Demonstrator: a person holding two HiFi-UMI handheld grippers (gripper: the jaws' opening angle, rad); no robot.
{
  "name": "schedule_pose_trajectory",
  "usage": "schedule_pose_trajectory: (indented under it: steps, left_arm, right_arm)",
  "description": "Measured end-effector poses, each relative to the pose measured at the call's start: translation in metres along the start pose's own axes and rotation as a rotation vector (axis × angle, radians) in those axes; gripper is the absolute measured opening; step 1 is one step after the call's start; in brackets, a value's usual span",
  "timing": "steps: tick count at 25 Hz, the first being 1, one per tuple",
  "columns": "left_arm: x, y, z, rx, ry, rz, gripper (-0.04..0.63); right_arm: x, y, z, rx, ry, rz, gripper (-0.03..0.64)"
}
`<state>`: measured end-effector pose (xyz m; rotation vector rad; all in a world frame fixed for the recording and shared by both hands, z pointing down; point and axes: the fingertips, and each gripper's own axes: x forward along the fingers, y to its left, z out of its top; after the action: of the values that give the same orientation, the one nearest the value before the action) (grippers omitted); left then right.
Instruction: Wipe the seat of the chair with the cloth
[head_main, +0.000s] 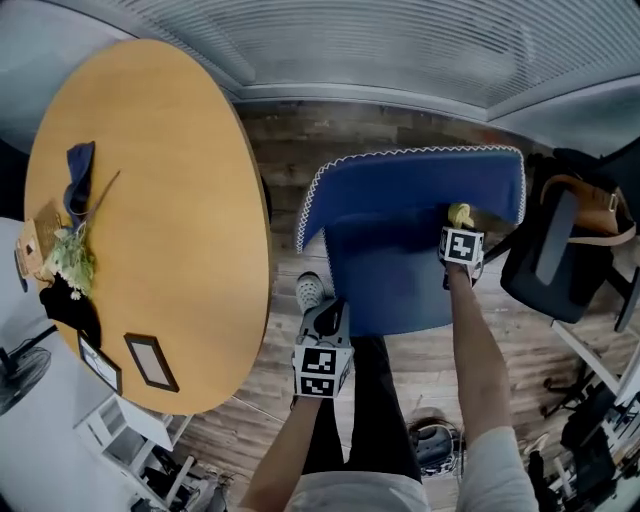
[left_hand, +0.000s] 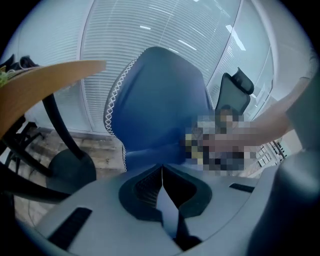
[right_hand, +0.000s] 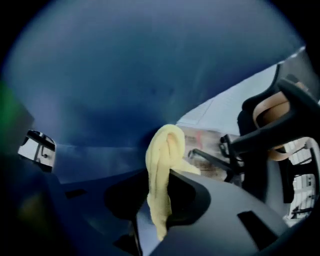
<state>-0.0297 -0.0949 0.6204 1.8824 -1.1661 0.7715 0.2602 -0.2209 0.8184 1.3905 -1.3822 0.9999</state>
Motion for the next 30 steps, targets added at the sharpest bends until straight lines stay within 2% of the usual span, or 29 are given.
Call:
schedule_pose_trajectory:
  steps: [3,8,12,16,30]
  left_arm:
    - [0.002,0.005,-0.012,-0.031,0.011,-0.008,0.029]
    - [0.0,0.023,-0.016,-0.037,0.011,-0.015,0.029]
    - [-0.007,0.03,-0.02,-0.055,0.017,-0.031,0.029]
    - [-0.011,0.028,-0.028,-0.034,0.036,-0.061,0.029]
    - [-0.009,0.038,-0.054,0.077,0.104,-0.147,0.029]
  right_arm:
    - [0.012,0.025,0.005,-0.006,0.026,0.069,0.104]
    - [0.016,0.027,0.006,0.037,0.009,0.125,0.101]
    - [0.011,0.033,0.002,0.022,-0.024,0.062,0.1]
    - [0.005,0.052,0.003,0.0,-0.056,0.016,0.099]
    - [0.003,0.127,0.0,0.011,-0.068,0.059,0.098]
